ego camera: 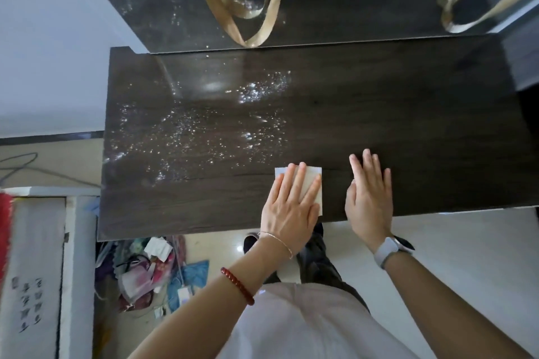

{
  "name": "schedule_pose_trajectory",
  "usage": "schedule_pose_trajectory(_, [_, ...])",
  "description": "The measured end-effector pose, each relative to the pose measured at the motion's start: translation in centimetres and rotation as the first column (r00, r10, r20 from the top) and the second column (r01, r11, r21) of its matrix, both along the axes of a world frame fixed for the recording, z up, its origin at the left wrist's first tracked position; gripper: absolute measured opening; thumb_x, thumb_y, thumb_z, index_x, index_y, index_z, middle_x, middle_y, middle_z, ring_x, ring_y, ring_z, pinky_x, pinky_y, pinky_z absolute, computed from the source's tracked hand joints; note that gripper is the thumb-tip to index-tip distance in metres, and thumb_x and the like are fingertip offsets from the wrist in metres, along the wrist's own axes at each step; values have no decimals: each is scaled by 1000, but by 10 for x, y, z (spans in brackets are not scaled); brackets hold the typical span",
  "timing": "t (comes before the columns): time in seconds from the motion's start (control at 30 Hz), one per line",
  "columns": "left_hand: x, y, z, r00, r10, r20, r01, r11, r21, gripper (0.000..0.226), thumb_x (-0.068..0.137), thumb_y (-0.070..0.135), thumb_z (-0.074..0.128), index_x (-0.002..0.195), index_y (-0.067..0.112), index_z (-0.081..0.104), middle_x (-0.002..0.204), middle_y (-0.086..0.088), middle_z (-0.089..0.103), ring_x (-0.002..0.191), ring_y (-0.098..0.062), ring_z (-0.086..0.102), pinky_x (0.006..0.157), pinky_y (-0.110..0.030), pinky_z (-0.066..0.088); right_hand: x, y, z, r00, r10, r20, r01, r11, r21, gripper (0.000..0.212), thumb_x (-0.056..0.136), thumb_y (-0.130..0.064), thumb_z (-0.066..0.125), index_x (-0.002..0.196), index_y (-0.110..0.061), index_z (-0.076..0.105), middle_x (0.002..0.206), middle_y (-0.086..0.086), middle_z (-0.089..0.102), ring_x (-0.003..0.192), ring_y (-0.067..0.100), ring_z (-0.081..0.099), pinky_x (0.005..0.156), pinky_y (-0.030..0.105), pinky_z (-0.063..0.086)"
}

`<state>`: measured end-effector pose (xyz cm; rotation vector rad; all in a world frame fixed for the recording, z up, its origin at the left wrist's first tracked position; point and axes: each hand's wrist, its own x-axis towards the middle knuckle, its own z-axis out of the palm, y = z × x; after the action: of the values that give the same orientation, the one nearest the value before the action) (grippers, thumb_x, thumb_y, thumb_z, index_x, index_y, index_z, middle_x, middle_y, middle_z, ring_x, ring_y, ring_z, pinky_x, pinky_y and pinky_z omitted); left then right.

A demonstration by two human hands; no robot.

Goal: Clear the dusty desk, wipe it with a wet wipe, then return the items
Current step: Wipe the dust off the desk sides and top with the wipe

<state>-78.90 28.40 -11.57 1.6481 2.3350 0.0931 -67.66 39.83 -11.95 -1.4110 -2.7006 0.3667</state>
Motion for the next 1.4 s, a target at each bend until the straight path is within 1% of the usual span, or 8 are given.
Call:
schedule_pose_trajectory(0.23, [-10,46,-2,999,-11,-31,11,1000,-10,51,87,34,32,136,22,40,144,-15,37,134,-30,32,109,-43,27,1,3,-3,1000,-14,-1,14,1000,14,53,83,1,53,134,-10,43,144,17,38,136,30,30,110,46,17])
schedule_pose_trajectory(0.5, [-63,-6,-4,950,307,-51,-309,950,-53,58,86,35,27,142,20,28,149,-18,27,137,-33,24,111,-45,12,-14,-9,-1,995,-81,58,80,997,11,53,89,-23,23,138,-6,37,146,20,32,137,33,25,110,47,12])
schedule_pose_trajectory(0.6, [-107,-61,1,886,452,-98,-461,881,-108,60,88,38,13,146,20,11,154,-17,9,142,-31,7,114,-42,4,-31,-22,-1,993,-94,74,93,995,20,56,89,-27,20,139,-4,34,147,23,29,138,35,23,111,49,12])
schedule_pose_trajectory(0.7, [-149,-111,5,782,615,-103,-623,771,-131,54,95,33,16,146,22,0,155,-12,-4,142,-25,-6,115,-41,-4,-48,-38,-3,995,-54,88,52,998,25,57,89,-27,21,139,-3,32,147,22,29,138,34,23,111,49,13])
schedule_pose_trajectory(0.87, [-185,-138,5,676,734,-72,-737,671,-82,54,97,28,22,146,21,2,154,-14,-6,142,-27,-7,116,-40,-3,-73,-62,-4,996,-26,83,24,999,24,57,89,-27,22,139,-1,32,147,22,29,138,34,24,111,47,13])
schedule_pose_trajectory(1.17, [-208,-107,4,490,871,36,-870,491,-52,55,96,28,18,146,17,-2,154,-14,-9,141,-26,-10,116,-40,-5,-77,-64,-6,999,-47,27,46,998,42,58,89,-27,20,137,1,35,146,22,32,137,34,26,110,47,15])
schedule_pose_trajectory(1.23, [-210,-100,3,536,844,16,-843,536,-45,56,96,28,18,146,14,-3,154,-16,-10,141,-28,-10,115,-41,-6,-76,-64,-7,999,-45,9,45,998,41,57,89,-27,19,137,0,35,146,22,32,137,33,26,111,46,14])
schedule_pose_trajectory(1.4, [-183,-87,-2,756,654,-30,-655,756,-26,55,96,30,16,146,14,-1,154,-17,-6,141,-31,-8,114,-43,-4,-71,-61,-8,1000,-20,0,20,1000,16,55,90,-25,19,138,-2,35,147,19,30,138,31,25,111,44,14])
